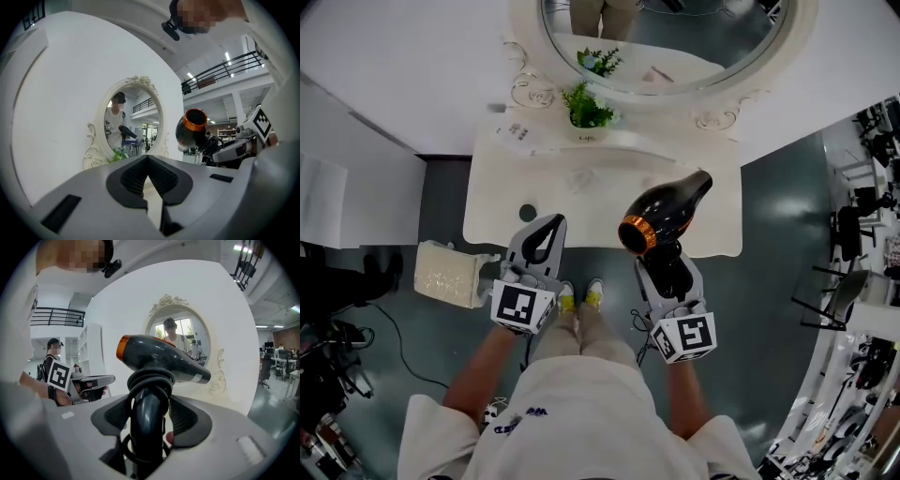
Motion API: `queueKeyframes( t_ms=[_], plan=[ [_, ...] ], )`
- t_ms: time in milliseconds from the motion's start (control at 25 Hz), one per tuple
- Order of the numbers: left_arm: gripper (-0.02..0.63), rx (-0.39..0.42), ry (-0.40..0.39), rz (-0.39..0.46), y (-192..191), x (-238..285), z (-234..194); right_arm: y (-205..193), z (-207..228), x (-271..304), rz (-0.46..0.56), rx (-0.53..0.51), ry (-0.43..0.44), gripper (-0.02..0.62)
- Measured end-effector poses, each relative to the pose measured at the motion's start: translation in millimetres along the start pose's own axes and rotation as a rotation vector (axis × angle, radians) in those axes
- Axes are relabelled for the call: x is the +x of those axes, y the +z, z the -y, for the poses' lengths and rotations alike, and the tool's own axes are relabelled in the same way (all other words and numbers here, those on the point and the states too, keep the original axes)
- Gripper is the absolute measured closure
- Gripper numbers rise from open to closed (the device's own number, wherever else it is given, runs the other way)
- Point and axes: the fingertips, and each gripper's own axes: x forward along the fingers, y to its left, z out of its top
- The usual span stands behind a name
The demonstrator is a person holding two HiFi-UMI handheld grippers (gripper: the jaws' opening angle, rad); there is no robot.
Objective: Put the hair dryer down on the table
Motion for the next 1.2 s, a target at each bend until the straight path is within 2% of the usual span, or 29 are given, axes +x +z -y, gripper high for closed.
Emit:
queueKeyframes(
  t_ms=[920, 1200],
  plan=[
    [0.598, 0.001, 0.039, -0.006, -42, 37, -38, -38, 8, 83, -0.067, 0.076, 0.029, 0.330],
    [0.598, -0.039, 0.059, -0.013, -61, 47, -50, -50, 7, 105, -0.099, 0.077, 0.050, 0.330]
  ],
)
